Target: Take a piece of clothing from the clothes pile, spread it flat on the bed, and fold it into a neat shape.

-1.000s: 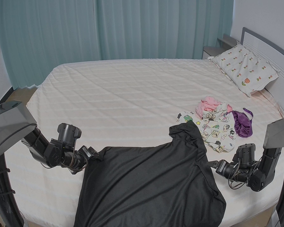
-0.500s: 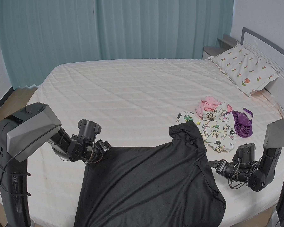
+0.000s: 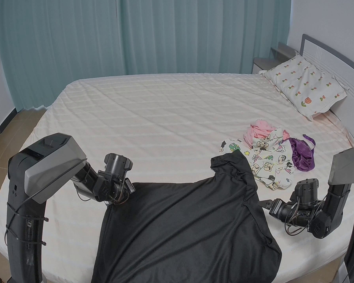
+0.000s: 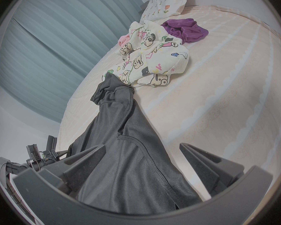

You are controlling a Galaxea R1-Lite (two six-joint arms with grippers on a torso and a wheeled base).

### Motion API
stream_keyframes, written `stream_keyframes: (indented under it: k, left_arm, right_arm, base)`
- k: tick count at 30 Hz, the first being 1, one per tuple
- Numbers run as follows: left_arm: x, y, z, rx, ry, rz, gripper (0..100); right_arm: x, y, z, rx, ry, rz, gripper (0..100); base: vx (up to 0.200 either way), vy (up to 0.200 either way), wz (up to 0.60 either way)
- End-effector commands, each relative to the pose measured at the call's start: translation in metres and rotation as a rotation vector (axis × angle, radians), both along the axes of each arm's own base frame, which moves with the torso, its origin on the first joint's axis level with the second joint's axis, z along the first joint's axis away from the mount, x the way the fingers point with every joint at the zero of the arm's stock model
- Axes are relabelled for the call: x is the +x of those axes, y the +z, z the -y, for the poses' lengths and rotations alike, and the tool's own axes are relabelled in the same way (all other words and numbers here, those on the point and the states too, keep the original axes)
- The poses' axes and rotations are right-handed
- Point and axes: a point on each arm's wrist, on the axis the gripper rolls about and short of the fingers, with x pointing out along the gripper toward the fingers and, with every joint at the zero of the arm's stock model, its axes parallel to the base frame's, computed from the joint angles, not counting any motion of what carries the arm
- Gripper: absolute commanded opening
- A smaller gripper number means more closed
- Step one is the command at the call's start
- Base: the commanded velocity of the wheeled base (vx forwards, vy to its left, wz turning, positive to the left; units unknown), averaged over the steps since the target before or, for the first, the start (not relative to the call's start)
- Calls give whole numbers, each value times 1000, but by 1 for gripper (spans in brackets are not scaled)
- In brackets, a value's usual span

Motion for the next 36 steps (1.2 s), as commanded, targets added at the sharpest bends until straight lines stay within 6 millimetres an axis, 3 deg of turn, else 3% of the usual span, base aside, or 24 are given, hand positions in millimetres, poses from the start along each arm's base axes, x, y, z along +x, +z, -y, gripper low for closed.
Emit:
stream_keyframes:
  k: [1, 11, 15, 24, 28, 36]
  left_arm:
    - [11, -2, -8, 15, 43, 26, 0]
    - [26, 6, -45, 9, 134, 64, 0]
    - [31, 8, -60, 1, 167, 74, 0]
    - [36, 12, -73, -5, 197, 92, 0]
    - [37, 13, -81, -6, 215, 93, 0]
    - [36, 9, -92, -16, 233, 79, 0]
  right_arm:
    - [0, 0, 0, 0, 0, -1, 100]
    - [1, 0, -1, 1, 1, 5, 100]
    - [15, 7, -9, 15, 25, 95, 100]
    - [86, 2, -27, -4, 46, 129, 100]
    - [115, 9, -32, -4, 43, 148, 100]
    - [159, -2, -43, -36, 65, 121, 100]
  base:
    - [0, 0, 0]
    - [0, 0, 0]
    - [0, 0, 0]
    - [0, 0, 0]
    - [0, 0, 0]
    - [0, 0, 0]
